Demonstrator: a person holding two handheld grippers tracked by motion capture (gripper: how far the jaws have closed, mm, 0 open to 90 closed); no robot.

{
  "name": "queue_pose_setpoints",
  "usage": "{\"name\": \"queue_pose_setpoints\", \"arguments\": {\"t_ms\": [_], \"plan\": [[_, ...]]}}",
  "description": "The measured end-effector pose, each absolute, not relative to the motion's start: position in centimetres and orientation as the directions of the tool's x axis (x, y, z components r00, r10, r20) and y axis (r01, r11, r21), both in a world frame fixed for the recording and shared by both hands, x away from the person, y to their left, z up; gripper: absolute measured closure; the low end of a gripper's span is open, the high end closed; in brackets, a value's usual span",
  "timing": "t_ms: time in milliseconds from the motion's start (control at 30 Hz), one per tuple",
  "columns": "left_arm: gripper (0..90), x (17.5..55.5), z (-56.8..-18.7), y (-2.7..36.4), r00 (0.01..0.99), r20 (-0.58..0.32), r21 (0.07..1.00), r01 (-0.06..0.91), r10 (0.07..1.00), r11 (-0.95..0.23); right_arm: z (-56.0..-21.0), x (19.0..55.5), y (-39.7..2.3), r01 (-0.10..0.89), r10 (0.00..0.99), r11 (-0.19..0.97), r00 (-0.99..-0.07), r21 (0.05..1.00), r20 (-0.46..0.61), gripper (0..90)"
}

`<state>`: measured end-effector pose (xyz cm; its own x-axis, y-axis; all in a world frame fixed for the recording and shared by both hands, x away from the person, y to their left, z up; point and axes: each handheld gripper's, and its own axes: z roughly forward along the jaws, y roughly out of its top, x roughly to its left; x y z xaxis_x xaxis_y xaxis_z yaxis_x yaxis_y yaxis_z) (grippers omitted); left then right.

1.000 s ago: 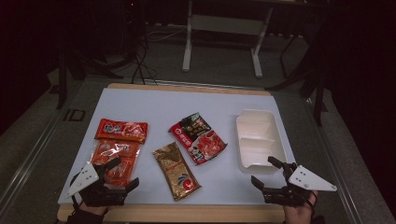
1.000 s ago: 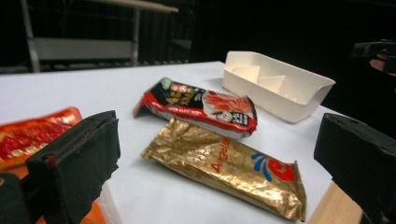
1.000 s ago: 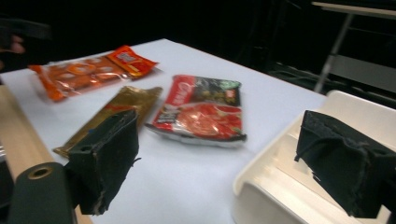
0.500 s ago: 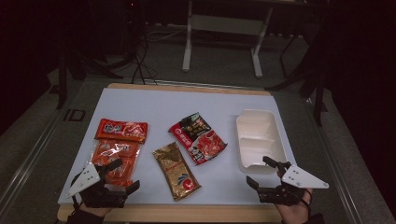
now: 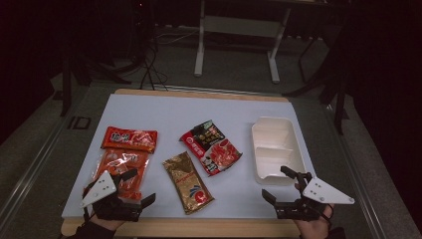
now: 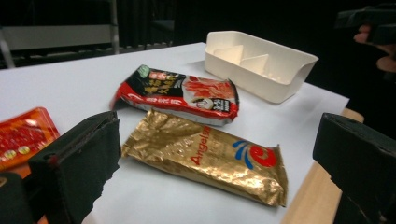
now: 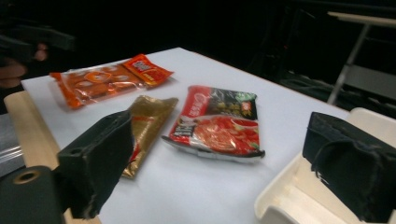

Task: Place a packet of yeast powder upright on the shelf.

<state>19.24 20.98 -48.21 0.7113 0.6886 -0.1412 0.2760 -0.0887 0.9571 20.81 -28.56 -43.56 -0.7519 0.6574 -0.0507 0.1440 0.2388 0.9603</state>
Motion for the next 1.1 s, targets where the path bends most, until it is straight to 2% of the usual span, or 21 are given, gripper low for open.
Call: {"name": "queue_pose_setpoints", "arguments": {"t_ms": [133,267,467,633,733,1100], "plan": [[1.4,20.0,-47.6,20.7,0.704,-0.155,0.949,0.3,0.693,-0.093,-43.3,21.0,-28.4,0.117,0.675,0.22,-0.735,0.969,-0.065,8.4],[1.5,20.8,-47.1,20.0,0.703,-0.144,0.943,0.311,0.697,-0.119,-43.4,21.2,-28.6,0.135,0.676,0.204,-0.736,0.97,-0.039,8.6],[3.2,22.6,-47.2,18.8,0.703,-0.155,0.923,0.353,0.695,-0.151,-43.2,21.1,-28.8,0.097,0.672,0.212,-0.737,0.973,-0.073,12.0],[3.2,24.1,-47.3,18.1,0.698,-0.158,0.911,0.377,0.698,-0.17,-43.1,21.0,-28.6,0.11,0.656,0.22,-0.752,0.969,-0.063,12.3],[6.3,25.5,-47.8,17.6,0.692,-0.168,0.899,0.399,0.702,-0.178,-43.1,20.9,-28.5,0.129,0.632,0.206,-0.774,0.97,-0.031,12.5],[14.3,27.8,-49.5,16.4,0.649,-0.19,0.869,0.46,0.737,-0.181,-43.0,20.7,-28.4,0.09,0.628,0.22,-0.775,0.971,-0.07,13.0]]}}
